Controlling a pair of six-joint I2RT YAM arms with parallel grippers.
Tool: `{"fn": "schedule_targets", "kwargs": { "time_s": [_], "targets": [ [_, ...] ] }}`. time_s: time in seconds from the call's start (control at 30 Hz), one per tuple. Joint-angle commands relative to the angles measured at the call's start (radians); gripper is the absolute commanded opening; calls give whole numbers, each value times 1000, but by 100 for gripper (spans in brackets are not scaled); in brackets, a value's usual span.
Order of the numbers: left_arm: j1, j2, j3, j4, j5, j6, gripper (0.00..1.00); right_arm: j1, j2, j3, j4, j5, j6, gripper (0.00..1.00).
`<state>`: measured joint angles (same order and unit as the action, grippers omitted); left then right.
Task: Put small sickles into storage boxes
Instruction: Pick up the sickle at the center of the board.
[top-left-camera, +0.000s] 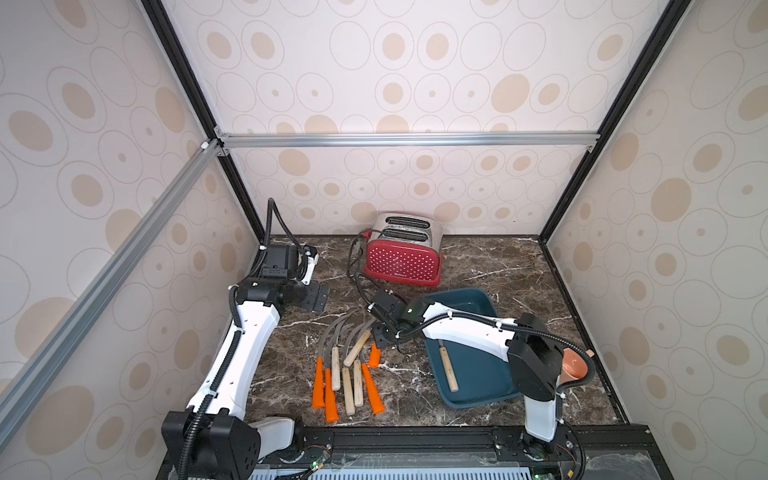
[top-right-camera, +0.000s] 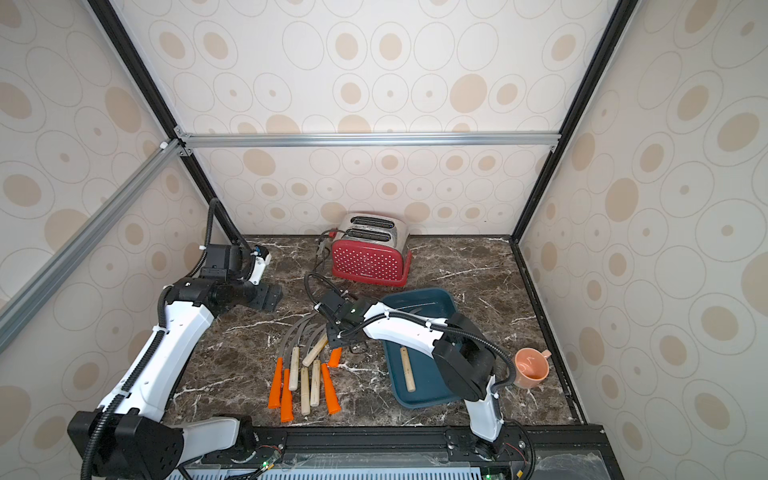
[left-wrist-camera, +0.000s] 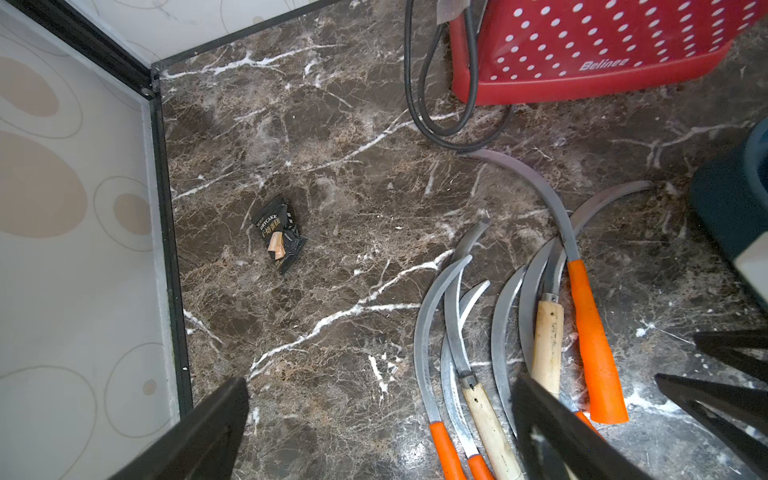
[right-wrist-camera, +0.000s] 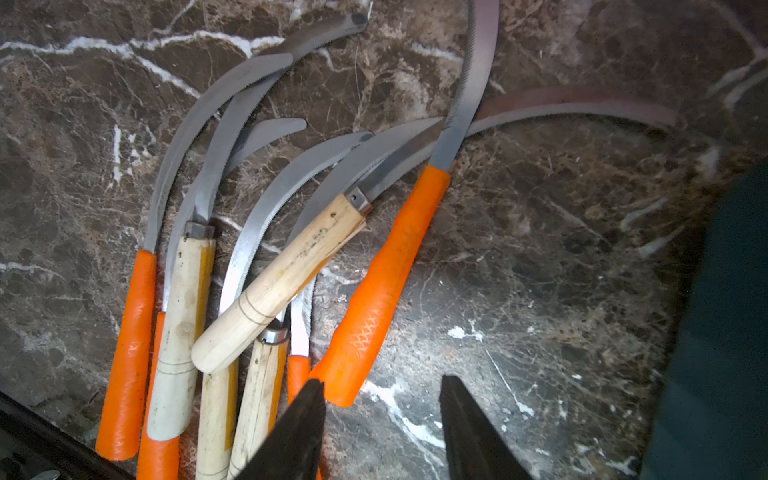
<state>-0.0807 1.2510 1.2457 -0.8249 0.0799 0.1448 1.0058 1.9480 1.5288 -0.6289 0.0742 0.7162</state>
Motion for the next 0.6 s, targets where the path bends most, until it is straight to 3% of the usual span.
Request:
{"fn": "schedule_targets", "kwargs": {
  "time_s": [0.0, 0.57],
  "targets": [
    [-3, -17, 27, 3, -5, 4, 99, 17, 31, 31, -40, -4, 37, 49],
    [-2, -33, 14, 13, 4, 6, 99, 41, 123, 102, -104, -20, 59, 50]
  ]
}}
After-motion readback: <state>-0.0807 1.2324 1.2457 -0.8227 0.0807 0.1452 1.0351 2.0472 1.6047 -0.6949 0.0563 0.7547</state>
